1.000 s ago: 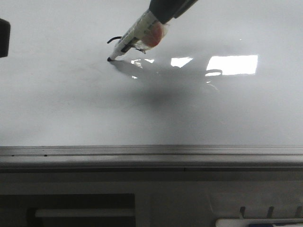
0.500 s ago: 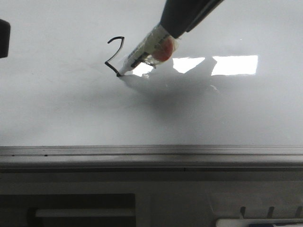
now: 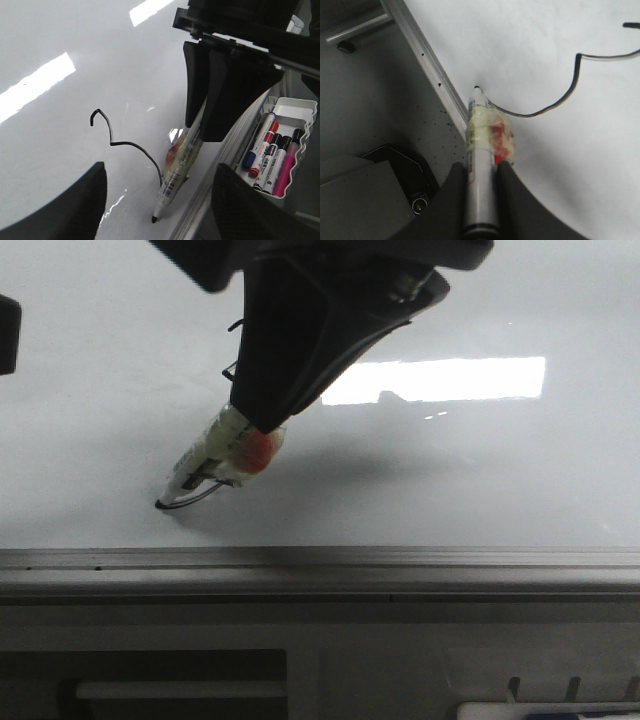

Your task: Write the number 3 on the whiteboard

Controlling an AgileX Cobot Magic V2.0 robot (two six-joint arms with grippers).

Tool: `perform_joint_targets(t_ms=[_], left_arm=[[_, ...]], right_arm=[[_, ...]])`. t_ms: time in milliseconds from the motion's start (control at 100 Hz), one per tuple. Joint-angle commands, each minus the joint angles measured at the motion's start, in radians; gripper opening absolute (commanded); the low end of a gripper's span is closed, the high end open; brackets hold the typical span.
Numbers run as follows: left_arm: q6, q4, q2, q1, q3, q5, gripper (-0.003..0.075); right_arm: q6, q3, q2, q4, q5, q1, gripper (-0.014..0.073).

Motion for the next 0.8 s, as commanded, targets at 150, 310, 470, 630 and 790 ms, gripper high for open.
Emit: perform_joint_targets(t_ms=[150,310,470,630,790], left_arm=[[-0.003,0.050,0.005,0.002,-0.027,-0.066,0.0420],[-0.003,0.109,0.076,-0.001,-0.029,-0.112,0.0420],[-0.003,0.127,0.181,-0.001,-0.055,-0.140,0.0420],[-0.003,0.180,0.262,-0.001,-0.097,-0.148,0.0420],[-0.003,0.178,0.319,-0.001,-0.118,-0.155,0.0420]], right_arm=[[0.003,-0.032,-0.120,-0.028,-0.023,0.022,-0.0061],[0.003,-0.055,-0.136,-0.028,0.045,0.036,-0.0061],[0.002,-0.072,-0.136,-0.028,0.071,0.036,-0.0061],[0.002,-0.091,-0.135,-0.028,0.090,0.078,-0.0061],[0.002,-0.101,-0.135,-0.028,0.104,0.115,-0.0061]])
